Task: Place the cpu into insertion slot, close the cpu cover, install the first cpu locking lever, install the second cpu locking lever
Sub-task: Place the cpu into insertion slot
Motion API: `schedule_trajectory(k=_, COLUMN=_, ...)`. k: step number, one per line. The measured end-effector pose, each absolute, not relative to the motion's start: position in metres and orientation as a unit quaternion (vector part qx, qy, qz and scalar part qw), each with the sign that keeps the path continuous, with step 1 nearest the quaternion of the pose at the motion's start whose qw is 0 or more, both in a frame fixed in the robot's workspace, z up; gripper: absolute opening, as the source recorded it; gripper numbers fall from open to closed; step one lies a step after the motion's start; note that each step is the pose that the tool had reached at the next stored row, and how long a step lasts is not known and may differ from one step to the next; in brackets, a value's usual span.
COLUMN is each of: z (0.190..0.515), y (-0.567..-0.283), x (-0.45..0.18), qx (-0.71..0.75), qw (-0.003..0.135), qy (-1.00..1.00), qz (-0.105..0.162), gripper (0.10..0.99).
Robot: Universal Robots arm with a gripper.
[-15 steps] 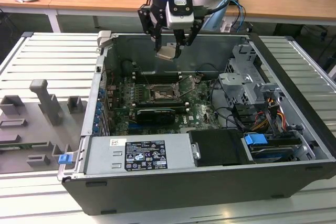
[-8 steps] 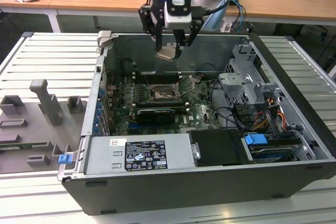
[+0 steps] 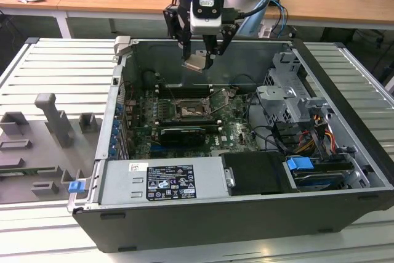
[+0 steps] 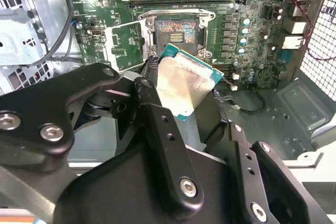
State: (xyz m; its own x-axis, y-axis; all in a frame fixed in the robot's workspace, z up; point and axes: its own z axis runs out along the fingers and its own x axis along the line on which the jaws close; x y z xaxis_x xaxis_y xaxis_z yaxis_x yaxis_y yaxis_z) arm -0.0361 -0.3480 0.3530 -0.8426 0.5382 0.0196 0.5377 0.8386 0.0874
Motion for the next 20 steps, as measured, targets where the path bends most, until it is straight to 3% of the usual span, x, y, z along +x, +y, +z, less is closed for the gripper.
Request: schedule_trajectory(k=20, z=0.3480, y=-0.3480, x=-0.0361, qx=0.427, qw=0.010, qy=0.903, qz=0.043, gripper=0.525)
